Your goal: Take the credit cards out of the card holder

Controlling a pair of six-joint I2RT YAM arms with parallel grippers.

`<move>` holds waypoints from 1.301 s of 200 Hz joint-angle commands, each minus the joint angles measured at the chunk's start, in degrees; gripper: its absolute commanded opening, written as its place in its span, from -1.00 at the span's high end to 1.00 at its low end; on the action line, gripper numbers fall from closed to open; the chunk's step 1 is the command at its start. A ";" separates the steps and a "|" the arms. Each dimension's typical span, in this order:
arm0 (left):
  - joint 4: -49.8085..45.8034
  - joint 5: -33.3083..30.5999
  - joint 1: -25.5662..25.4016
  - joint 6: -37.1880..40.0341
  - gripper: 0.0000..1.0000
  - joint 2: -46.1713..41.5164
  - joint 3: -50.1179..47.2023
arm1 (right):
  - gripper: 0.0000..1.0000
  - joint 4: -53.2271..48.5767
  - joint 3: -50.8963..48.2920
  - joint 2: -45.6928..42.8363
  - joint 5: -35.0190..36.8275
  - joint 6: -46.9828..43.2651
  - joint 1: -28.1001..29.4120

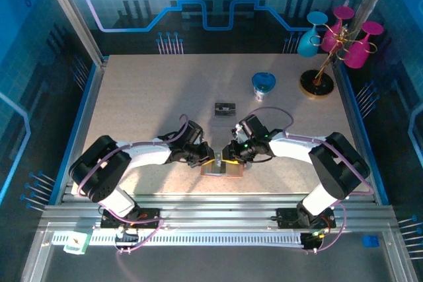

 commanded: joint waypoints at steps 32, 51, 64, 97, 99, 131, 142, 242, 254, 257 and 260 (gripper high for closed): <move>-6.42 -0.06 -0.32 4.35 0.82 -1.19 4.00 | 0.43 -1.48 -0.55 1.61 -0.41 -1.43 -0.73; -7.27 -0.12 -0.63 4.82 0.89 0.01 4.28 | 0.43 -0.67 -0.82 2.37 -0.83 -1.39 -0.81; -7.94 -0.45 -0.74 4.81 0.92 0.49 4.35 | 0.43 -0.39 -0.91 2.86 -0.94 -1.44 -0.88; -11.06 -3.12 -0.95 5.67 0.96 0.43 4.73 | 0.43 1.21 -1.50 3.94 -1.88 -1.27 -1.08; -11.05 -3.13 -0.97 5.69 0.96 0.43 4.67 | 0.43 1.31 -1.56 3.98 -1.97 -1.21 -1.14; -11.61 -3.49 -0.99 5.94 0.97 0.85 4.69 | 0.44 2.62 -2.02 4.49 -2.79 -0.86 -1.51; -11.69 -3.53 -1.03 6.03 0.97 1.19 4.77 | 0.44 3.49 -2.34 4.49 -3.17 -0.52 -1.60; -10.97 -3.18 -1.87 5.14 0.97 3.54 4.94 | 0.61 11.55 -5.29 3.81 -7.80 3.34 -3.36; -11.16 -3.28 -1.89 5.07 0.98 3.50 4.95 | 0.63 11.42 -5.47 3.61 -7.80 3.31 -3.53; -11.16 -3.28 -1.84 5.09 0.98 3.46 4.93 | 0.64 11.40 -5.48 3.59 -7.70 3.31 -3.55; -11.21 -3.36 -1.87 5.06 0.98 3.50 4.92 | 0.64 11.40 -5.50 3.53 -7.70 3.30 -3.58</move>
